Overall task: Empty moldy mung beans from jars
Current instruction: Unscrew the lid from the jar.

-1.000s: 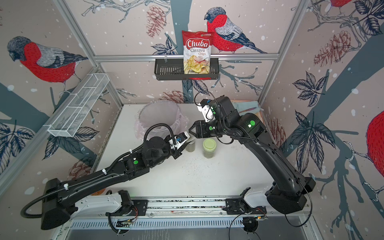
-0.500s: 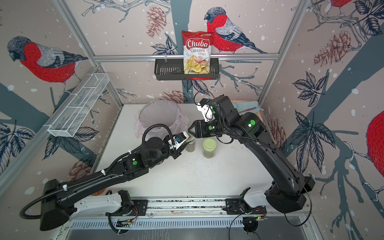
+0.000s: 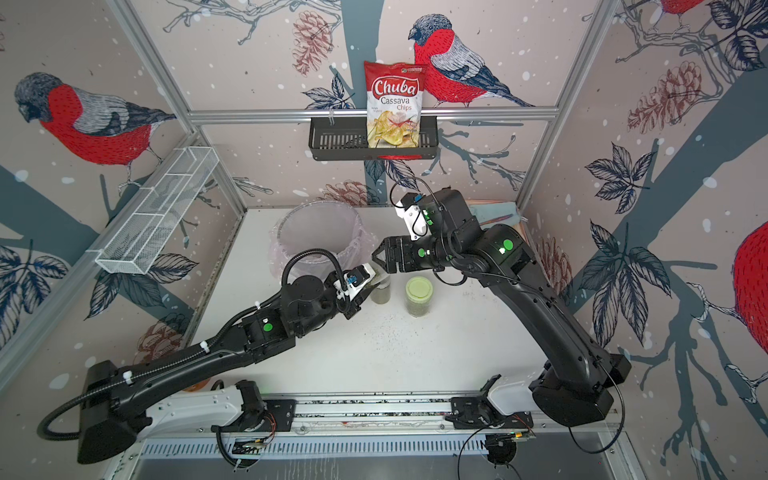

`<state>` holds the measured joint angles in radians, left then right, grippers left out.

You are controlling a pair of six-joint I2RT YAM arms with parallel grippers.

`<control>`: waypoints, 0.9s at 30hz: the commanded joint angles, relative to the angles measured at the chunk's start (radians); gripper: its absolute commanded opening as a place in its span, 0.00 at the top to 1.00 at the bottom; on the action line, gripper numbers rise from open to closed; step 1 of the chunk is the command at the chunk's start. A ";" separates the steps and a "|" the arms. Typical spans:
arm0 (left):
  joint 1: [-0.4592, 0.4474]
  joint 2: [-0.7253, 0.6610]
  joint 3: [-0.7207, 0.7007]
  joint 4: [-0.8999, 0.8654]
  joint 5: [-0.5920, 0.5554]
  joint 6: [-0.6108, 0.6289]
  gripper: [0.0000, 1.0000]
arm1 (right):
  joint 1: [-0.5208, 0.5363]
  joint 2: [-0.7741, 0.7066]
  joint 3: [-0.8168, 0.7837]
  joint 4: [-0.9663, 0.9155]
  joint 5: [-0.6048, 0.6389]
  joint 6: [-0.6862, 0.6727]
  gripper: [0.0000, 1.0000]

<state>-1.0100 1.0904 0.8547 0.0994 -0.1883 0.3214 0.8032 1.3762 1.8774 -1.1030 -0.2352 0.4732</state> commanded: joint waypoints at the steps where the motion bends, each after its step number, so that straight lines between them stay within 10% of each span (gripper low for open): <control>1: 0.001 -0.001 0.001 0.065 -0.010 0.005 0.72 | 0.003 -0.001 0.018 0.030 0.007 0.002 0.15; 27: 0.002 0.027 0.017 0.035 -0.102 0.013 0.71 | -0.034 -0.043 0.000 0.016 0.054 -0.018 0.18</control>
<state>-1.0096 1.1217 0.8642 0.0910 -0.2897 0.3233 0.7712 1.3327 1.8889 -1.1084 -0.1722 0.4656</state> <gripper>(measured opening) 0.378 0.826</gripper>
